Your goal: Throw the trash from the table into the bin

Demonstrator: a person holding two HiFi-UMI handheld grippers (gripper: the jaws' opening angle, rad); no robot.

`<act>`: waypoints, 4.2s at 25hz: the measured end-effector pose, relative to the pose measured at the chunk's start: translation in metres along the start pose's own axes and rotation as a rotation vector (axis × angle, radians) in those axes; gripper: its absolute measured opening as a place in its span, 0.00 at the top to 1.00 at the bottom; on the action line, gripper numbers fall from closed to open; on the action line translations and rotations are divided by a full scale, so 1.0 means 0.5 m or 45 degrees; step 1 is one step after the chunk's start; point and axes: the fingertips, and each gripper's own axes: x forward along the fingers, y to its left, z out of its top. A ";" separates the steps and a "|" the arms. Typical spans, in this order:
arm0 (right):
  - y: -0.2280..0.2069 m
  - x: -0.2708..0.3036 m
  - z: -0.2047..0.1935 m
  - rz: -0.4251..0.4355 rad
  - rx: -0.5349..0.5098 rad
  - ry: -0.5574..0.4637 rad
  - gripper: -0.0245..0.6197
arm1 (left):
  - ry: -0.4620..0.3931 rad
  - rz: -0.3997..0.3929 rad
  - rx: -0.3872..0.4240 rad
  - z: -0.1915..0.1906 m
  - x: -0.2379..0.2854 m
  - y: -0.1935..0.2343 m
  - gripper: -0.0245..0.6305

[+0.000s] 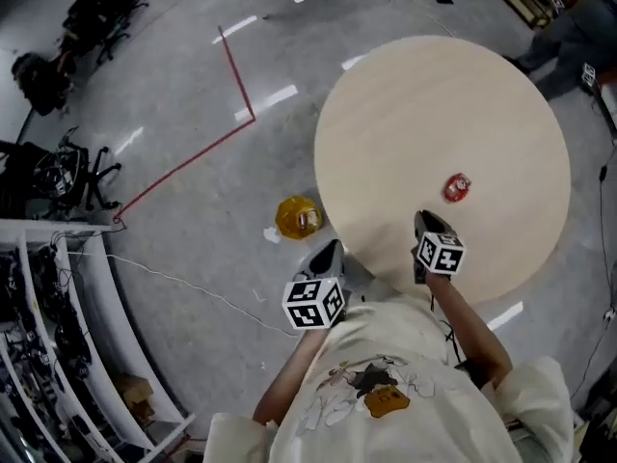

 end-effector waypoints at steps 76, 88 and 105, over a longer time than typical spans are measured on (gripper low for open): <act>0.215 0.095 0.046 0.134 -0.441 0.172 0.41 | -0.191 0.229 -0.266 -0.019 -0.161 0.113 0.96; 0.384 0.154 -0.009 0.256 -0.559 0.271 0.41 | -0.219 0.309 -0.388 -0.027 -0.221 0.235 0.96; 0.656 0.286 -0.113 0.419 -0.761 0.442 0.41 | -0.193 0.418 -0.578 -0.055 -0.278 0.455 0.96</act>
